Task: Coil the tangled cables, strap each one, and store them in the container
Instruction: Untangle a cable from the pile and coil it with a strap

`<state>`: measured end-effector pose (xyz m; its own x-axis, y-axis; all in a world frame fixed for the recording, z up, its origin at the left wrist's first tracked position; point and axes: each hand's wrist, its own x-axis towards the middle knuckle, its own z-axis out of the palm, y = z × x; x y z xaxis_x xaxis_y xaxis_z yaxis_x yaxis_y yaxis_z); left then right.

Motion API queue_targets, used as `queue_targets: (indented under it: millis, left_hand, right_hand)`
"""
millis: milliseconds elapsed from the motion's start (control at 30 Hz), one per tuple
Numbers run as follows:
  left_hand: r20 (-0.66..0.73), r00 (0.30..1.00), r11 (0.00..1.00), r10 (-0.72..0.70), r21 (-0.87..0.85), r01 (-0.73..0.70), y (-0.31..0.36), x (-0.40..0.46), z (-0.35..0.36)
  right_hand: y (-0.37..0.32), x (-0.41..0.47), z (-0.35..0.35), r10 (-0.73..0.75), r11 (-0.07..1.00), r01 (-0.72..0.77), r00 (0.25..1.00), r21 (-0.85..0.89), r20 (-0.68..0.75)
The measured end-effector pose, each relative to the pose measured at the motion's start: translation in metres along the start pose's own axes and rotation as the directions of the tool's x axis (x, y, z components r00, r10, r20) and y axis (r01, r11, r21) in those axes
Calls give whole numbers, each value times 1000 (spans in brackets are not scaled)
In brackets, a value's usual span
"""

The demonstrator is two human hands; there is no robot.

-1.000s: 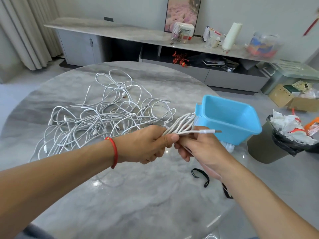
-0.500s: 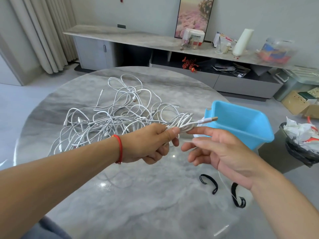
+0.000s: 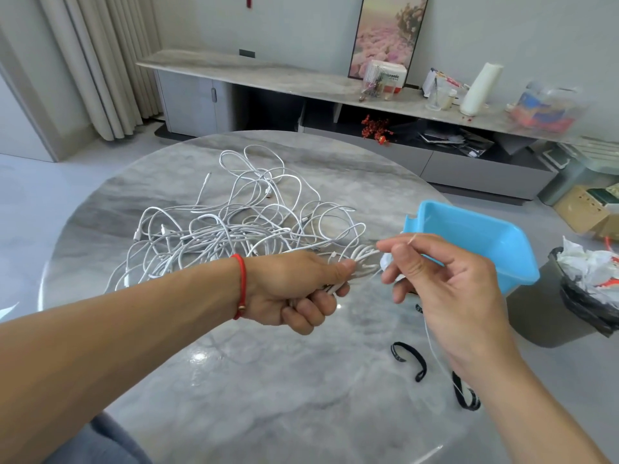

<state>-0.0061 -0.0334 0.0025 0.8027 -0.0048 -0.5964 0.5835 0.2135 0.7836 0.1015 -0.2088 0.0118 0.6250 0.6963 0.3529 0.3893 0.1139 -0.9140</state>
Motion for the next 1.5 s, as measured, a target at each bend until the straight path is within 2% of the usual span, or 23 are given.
queue_targets:
  millis: [133,300,533,833,1367,1500]
  left_hand:
    - [12,1000,997,-17,74,16,1,-2,5]
    - [-34,999,990,11,138,-7,-1,-3,6]
    - [-12,1000,997,27,72,-26,3,-5,4]
    - [27,1000,997,13,78,-15,3,-7,3]
    - [42,999,992,-6,130,1,2,-6,4]
    - [25,1000,978,16,206,-21,1,-7,3]
  right_hand:
    - [3,-3,6,37,994,-34,999,-101,26]
    - [6,-5,8,14,969,0,998,-245,53]
    - [5,-6,8,39,959,-20,997,-282,64]
    - [4,-9,8,39,942,-3,994,-335,101]
    - [3,-10,9,45,940,1,991,-342,127]
    - [4,-11,9,42,938,7,990,-346,134]
